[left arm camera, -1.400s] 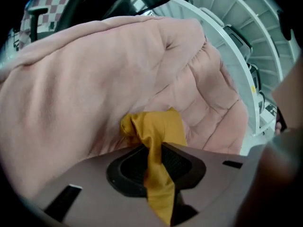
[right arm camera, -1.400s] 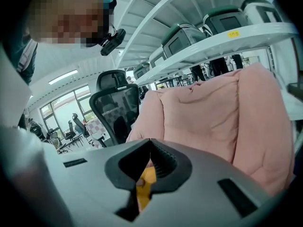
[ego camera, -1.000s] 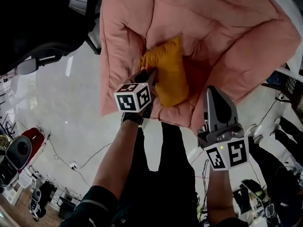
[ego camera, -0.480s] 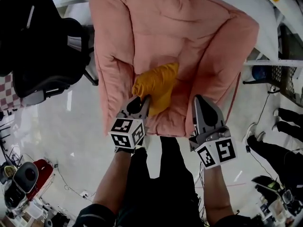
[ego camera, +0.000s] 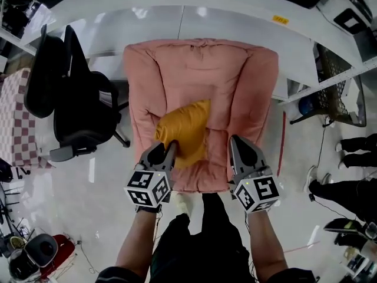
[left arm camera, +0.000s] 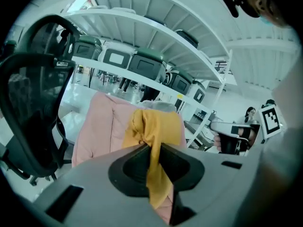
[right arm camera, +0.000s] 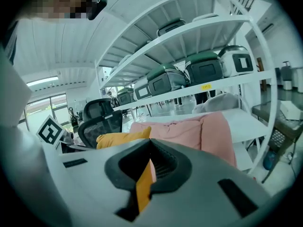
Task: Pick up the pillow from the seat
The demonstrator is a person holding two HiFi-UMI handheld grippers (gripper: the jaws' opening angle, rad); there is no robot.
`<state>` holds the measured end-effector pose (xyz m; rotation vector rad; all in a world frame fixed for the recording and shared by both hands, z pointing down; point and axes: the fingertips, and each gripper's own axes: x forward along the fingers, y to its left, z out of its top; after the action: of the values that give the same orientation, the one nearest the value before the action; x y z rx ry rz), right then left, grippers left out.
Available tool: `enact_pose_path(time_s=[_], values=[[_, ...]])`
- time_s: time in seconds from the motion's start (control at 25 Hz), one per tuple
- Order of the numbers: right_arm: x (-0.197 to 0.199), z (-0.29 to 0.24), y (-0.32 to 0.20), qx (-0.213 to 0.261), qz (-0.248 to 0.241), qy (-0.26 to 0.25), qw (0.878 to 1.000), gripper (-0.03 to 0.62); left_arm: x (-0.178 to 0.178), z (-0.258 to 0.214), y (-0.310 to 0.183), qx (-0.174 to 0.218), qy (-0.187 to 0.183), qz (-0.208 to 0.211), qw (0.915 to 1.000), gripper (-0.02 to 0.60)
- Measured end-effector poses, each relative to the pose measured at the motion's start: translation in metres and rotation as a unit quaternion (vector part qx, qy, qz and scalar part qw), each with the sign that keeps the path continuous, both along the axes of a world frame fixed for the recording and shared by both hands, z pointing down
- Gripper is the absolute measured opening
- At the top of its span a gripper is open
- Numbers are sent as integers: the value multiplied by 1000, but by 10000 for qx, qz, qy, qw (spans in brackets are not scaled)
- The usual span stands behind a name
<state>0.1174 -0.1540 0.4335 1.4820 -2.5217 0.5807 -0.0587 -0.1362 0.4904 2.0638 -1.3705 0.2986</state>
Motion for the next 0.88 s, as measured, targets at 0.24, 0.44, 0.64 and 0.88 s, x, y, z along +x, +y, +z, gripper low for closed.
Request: enact_pose_path(time_s=[0.24,0.44,0.64,0.88], values=[[0,-47,2,223,147,-43,9996,3,-12,-67,0,324,52,-33,9995,72],[0,-84,6,418,179,-78,9989,3,-24,-118,3,624,5,-70,9980,72],[5,-121,11,687,271,-62,9973,3,-35,-172,3,992,-35,-59,9950,72],[4,-164,19,1065,327,-15,9938,3,-42,-218,9,1366,7,-46,9906,72]])
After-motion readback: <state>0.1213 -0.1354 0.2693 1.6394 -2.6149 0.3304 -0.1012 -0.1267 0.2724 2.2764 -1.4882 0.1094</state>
